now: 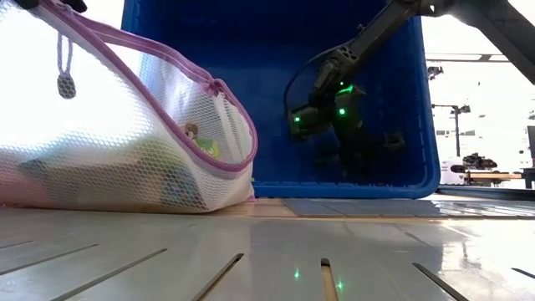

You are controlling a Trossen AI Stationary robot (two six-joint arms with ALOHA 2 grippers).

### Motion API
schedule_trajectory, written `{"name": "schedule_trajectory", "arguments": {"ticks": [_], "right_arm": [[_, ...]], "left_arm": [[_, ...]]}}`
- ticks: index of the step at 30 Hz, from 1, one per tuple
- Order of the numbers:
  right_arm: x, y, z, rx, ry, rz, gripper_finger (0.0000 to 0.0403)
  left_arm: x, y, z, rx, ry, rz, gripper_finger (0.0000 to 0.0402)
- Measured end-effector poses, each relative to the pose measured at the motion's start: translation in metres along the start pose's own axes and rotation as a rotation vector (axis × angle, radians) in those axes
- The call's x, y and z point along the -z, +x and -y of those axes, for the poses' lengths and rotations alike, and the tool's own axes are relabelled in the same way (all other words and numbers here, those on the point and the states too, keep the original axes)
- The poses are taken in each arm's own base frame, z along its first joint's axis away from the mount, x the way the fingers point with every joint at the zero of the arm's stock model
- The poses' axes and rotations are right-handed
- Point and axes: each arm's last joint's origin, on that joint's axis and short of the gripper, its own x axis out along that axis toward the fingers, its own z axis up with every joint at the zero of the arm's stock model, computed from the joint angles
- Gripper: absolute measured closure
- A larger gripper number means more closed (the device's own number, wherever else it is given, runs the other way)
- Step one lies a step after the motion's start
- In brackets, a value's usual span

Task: Sort blocks

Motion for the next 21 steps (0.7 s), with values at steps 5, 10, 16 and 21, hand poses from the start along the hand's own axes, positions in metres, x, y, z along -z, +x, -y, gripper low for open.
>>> {"name": "schedule_trajectory", "arguments": {"ticks": [5,10,16,21], "right_arm": [[0.002,0.009,-0.002,0.026,0.027,-0.045,0.0403],[0.013,0.013,-0.006,0.036,0.066,-0.044,0.0403],[0.033,-0.014,-0.007,-0.044,-0.074,-0.070,0.0403],[0.035,-0.071,0.002,-0.206,-0.228,0.052,0.0403]], "left_arm": [[0.000,0.000,0.000,0.000,0.000,0.000,0.0378],[0.000,0.000,0.000,0.000,-0.001,0.000,0.0378],[0.000,0.000,0.000,0.000,0.000,0.000,0.0378],[0.000,0.000,0.000,0.000,0.000,0.000,0.0378]]}}
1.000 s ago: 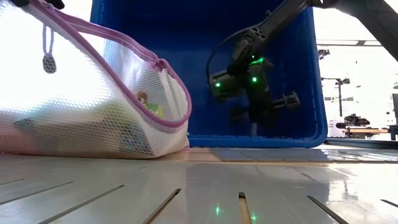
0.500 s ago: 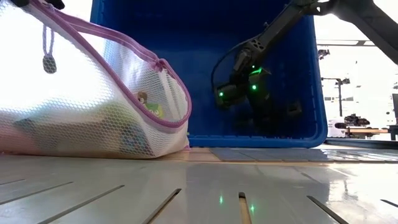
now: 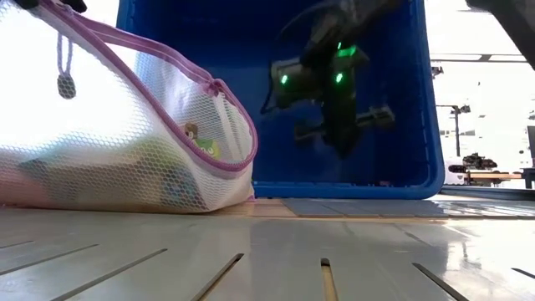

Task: Sort blocks

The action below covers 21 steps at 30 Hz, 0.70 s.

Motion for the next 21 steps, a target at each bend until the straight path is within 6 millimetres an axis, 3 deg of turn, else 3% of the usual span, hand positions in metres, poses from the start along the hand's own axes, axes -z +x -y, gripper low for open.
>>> {"name": "schedule_trajectory", "arguments": {"ticks": [3,6,12,17,21], "right_arm": [[-0.007,-0.018,0.014,0.014,0.024,0.074,0.0403],[-0.011,-0.016,0.023,0.087,0.120,0.096,0.0403],[0.005,0.017,0.024,0.137,0.324,0.052,0.0403],[0.019,0.039,0.037,0.210,0.535,0.022,0.0403],[0.026,0.050,0.046,0.252,0.494,0.005,0.0403]], "left_arm": [[0.000,0.000,0.000,0.001,0.000,0.000,0.0378],[0.000,0.000,0.000,0.001,0.000,0.000,0.0378],[0.000,0.000,0.000,0.000,0.000,0.001,0.0378],[0.000,0.000,0.000,-0.001,0.000,0.001,0.0378],[0.000,0.000,0.000,-0.001,0.000,0.002,0.0378]]}}
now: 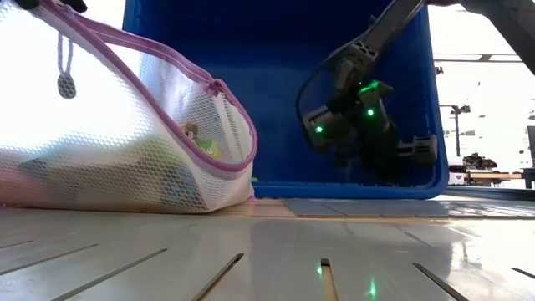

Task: Sort blocks

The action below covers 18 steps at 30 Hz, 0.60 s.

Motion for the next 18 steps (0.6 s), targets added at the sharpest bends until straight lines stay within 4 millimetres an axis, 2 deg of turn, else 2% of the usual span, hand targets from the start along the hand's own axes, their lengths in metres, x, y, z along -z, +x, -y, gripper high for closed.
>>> {"name": "schedule_trajectory", "arguments": {"ticks": [3,5,9,14,16,18], "right_arm": [[0.006,-0.003,0.000,-0.035,-0.072,-0.019,0.0403],[0.013,-0.016,-0.004,-0.099,-0.124,-0.066,0.0403],[0.016,-0.062,-0.011,-0.276,-0.272,-0.070,0.0403],[0.008,-0.112,-0.006,-0.432,-0.511,0.058,0.0403],[0.001,-0.119,-0.001,-0.433,-0.605,0.088,0.0402],[-0.005,-0.112,0.003,-0.371,-0.631,0.098,0.0397]], "left_arm": [[0.000,0.000,0.000,0.001,0.000,-0.001,0.0378],[0.000,0.000,0.000,0.001,0.000,-0.001,0.0378],[0.000,0.000,0.000,0.001,0.000,-0.001,0.0378],[0.000,0.000,0.000,0.001,0.000,-0.002,0.0378],[0.000,0.000,0.000,0.002,0.000,-0.002,0.0378],[0.000,0.000,0.000,0.001,0.000,-0.002,0.0378]]}}
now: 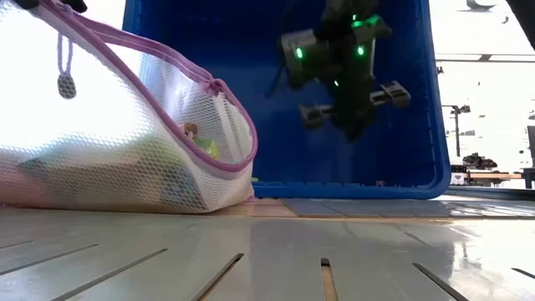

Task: Sort blocks

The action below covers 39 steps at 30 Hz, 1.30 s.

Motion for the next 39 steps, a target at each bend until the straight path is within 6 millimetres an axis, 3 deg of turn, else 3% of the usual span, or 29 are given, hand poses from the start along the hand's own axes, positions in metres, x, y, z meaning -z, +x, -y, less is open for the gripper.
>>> {"name": "schedule_trajectory", "arguments": {"ticks": [5,10,13,19,22,25,29,31,34,39], "right_arm": [[0.004,0.035,0.011,0.092,0.099,-0.104,0.0355],[0.015,0.069,0.019,0.131,0.428,-0.109,0.0302],[0.019,0.085,0.024,0.151,0.572,-0.075,0.0290],[0.020,0.109,0.032,0.178,0.565,-0.162,0.0288],[0.016,0.106,0.022,0.092,0.434,-0.244,0.0288],[0.006,0.088,0.004,-0.051,0.272,-0.282,0.0288],[-0.003,0.052,-0.008,-0.118,0.103,-0.200,0.0288],[-0.005,0.043,-0.009,-0.100,0.059,-0.132,0.0288],[-0.004,0.042,-0.008,-0.098,0.060,-0.126,0.0288],[0.005,0.060,0.000,-0.038,0.156,-0.179,0.0288]], "left_arm": [[0.000,0.000,0.000,0.001,0.000,0.001,0.0378],[0.000,0.000,0.000,0.000,-0.001,0.001,0.0378],[0.000,0.000,0.000,0.000,0.000,0.000,0.0378],[0.000,0.000,0.000,0.002,0.000,-0.001,0.0378],[0.000,0.000,0.000,0.001,-0.001,-0.001,0.0378],[0.000,0.000,0.000,0.002,-0.001,0.000,0.0378],[0.000,0.000,0.000,0.001,-0.001,0.000,0.0378],[0.000,0.000,0.000,0.001,0.000,-0.001,0.0378],[0.000,0.000,0.000,0.001,-0.001,0.000,0.0378],[0.000,0.000,0.000,0.001,0.000,-0.001,0.0378]]}}
